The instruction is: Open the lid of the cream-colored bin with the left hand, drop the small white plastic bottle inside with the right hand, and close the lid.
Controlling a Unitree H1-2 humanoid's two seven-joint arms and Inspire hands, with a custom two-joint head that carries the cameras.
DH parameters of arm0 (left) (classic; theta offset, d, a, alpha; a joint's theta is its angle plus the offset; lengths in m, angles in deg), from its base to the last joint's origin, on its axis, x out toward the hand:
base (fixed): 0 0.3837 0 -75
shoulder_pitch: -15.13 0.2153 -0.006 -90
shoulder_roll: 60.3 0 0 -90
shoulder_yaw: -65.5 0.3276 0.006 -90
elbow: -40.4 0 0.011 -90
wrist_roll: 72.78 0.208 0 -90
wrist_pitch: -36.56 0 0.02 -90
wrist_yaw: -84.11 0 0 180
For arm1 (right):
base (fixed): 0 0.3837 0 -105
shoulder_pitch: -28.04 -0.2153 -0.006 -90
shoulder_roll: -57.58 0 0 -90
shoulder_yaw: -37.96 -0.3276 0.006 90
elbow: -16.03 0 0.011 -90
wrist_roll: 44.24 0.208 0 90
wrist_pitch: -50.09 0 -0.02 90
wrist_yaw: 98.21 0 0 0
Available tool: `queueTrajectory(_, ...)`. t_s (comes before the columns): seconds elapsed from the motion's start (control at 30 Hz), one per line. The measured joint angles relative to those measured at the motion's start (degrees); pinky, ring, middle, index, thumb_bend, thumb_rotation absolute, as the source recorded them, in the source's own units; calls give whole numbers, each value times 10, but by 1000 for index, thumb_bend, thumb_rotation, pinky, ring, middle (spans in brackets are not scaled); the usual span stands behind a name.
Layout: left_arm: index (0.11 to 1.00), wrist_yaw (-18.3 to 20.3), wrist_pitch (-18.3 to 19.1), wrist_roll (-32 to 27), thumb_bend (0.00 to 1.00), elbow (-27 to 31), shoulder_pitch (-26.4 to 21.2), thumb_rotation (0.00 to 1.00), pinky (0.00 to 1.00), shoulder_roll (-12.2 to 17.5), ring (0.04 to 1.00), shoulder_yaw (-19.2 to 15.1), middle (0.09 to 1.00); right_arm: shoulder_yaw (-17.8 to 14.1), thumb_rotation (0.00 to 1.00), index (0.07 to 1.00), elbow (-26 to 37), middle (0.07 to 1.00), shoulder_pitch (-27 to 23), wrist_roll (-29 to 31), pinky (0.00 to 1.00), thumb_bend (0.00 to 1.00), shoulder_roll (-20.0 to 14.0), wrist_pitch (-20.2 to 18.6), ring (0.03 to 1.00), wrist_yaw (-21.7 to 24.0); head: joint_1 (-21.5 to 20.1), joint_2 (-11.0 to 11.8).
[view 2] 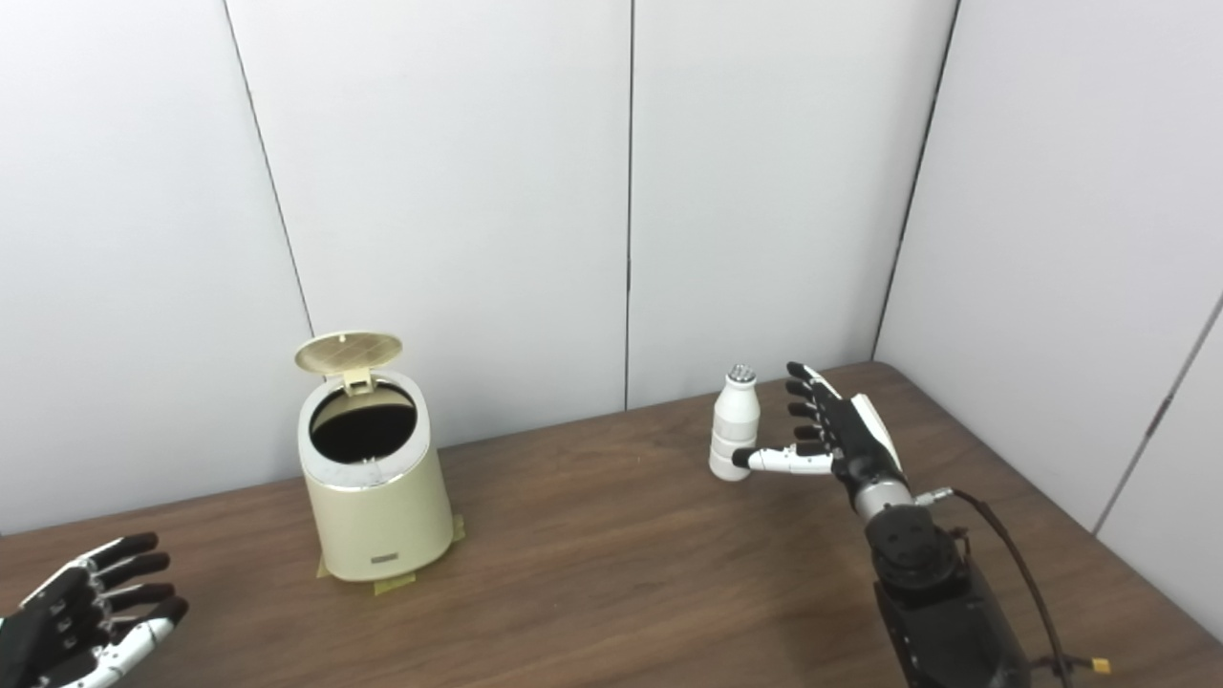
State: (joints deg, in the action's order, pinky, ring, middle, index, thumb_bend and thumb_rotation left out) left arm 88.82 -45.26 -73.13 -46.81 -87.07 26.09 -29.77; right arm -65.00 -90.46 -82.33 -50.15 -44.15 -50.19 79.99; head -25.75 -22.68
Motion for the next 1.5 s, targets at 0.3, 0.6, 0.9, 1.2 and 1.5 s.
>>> queueTrajectory(0.3, 782, 1, 0, -2, 542, 0, 0, 0, 545, 0, 678, 0, 740, 8, 174, 896, -35, 890, -17, 2, 776, 800, 3, 7, 853, -4, 1, -1)
queueTrajectory(0.6, 795, 2, 1, -4, 533, 3, 0, 0, 554, -1, 674, 0, 740, 23, 178, 876, -38, 892, -35, 4, 785, 807, 5, 16, 854, -3, 2, -4)
queueTrajectory(0.9, 794, 3, 7, -4, 528, 13, 0, 0, 548, -1, 674, 2, 741, 40, 232, 859, -40, 855, -41, -7, 746, 851, 5, 17, 817, -4, 3, -6)
queueTrajectory(1.2, 800, 6, 16, -8, 495, 15, 0, 0, 547, -1, 671, 2, 748, 51, 154, 807, -58, 783, -48, -24, 615, 829, 4, 19, 700, -9, 3, -11)
queueTrajectory(1.5, 788, 9, 17, -17, 494, 16, 0, 0, 535, 1, 663, 0, 735, 54, 55, 792, -51, 774, -47, -31, 570, 809, 4, 18, 659, -12, 3, -12)
